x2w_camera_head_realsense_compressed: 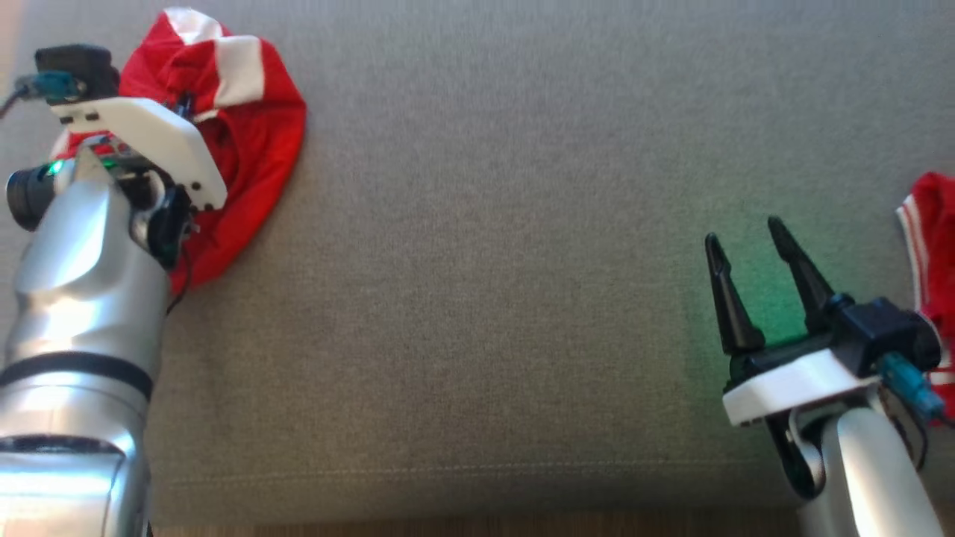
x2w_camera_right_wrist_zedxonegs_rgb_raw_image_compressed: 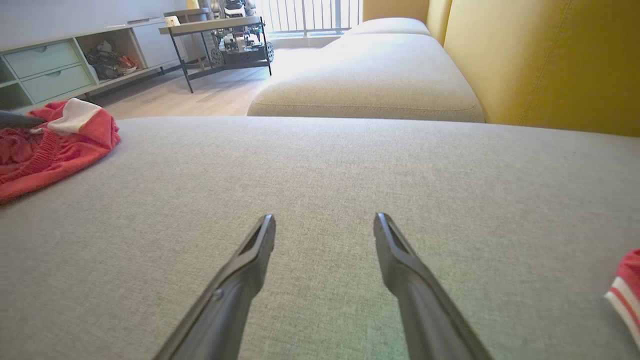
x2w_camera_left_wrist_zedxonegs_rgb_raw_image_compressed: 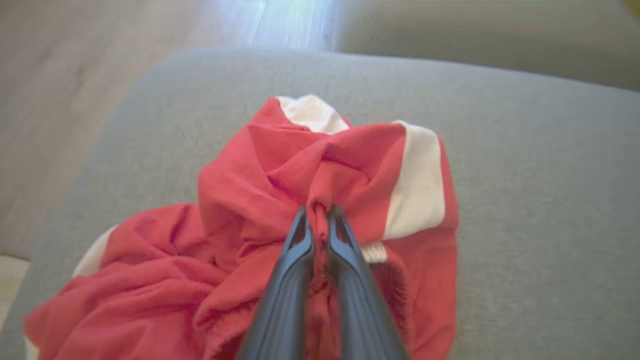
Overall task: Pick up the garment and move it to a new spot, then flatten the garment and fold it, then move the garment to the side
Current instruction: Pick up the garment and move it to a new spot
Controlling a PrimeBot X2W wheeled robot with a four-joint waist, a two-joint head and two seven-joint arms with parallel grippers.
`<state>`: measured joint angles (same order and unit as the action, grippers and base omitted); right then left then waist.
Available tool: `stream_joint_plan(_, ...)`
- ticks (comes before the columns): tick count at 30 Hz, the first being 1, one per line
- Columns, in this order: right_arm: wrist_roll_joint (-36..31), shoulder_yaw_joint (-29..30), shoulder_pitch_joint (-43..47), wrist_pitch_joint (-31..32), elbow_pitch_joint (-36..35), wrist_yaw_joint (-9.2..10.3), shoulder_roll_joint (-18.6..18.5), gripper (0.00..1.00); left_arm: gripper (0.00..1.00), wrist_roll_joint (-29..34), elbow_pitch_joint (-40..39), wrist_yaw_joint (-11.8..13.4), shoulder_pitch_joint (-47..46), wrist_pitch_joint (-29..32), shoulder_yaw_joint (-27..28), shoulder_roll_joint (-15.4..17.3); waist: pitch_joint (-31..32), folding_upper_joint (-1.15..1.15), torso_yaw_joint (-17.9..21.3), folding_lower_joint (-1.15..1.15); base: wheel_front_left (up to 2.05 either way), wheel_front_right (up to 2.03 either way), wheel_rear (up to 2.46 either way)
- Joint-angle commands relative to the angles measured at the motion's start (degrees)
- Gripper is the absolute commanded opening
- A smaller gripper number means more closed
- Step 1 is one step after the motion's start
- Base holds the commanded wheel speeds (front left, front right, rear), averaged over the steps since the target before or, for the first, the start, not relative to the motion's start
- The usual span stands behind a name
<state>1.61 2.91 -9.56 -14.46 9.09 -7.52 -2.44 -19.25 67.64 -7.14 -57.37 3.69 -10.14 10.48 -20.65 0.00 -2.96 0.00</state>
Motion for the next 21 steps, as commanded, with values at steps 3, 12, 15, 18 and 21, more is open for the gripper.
stream_joint_plan(3, 1.13, -1.94, 3.32, -0.53, -1.57, 0.03, -0.43, 1.0, 0.0, -1.27, -5.9, -0.33, 1.46, -8.26, -2.63, 3.69, 7.62, 0.0, -0.05, 0.0, 0.0, 0.0, 0.0)
stream_joint_plan(12, 2.95, -1.68, 8.8, -0.53, -1.26, 0.03, -0.43, 1.0, 0.0, -6.37, -17.84, -0.34, 8.58, -15.22, -10.96, 5.35, 18.22, 0.0, 0.87, 0.0, 0.0, 0.0, 0.0)
stream_joint_plan(15, 3.52, -1.84, 9.89, -0.54, -1.32, 0.03, -0.43, 1.0, 0.0, -8.11, -23.78, -0.34, 11.92, -15.98, -12.94, 6.68, 20.5, 0.0, 2.03, 0.0, 0.0, 0.0, 0.0)
stream_joint_plan(18, 3.83, -2.0, 10.3, -0.54, -1.65, 0.03, -0.43, 1.0, 0.0, -9.14, -30.27, -0.35, 15.8, -16.08, -14.55, 7.78, 21.49, 0.0, 3.56, 0.0, 0.0, 0.0, 0.0)
stream_joint_plan(21, 4.04, -1.76, 10.35, -0.54, -2.05, 0.03, -0.43, 1.0, 0.0, -9.07, -36.48, -0.27, 19.69, -15.25, -16.04, 8.25, 21.93, 0.0, 5.25, 0.0, 0.0, 0.0, 0.0)
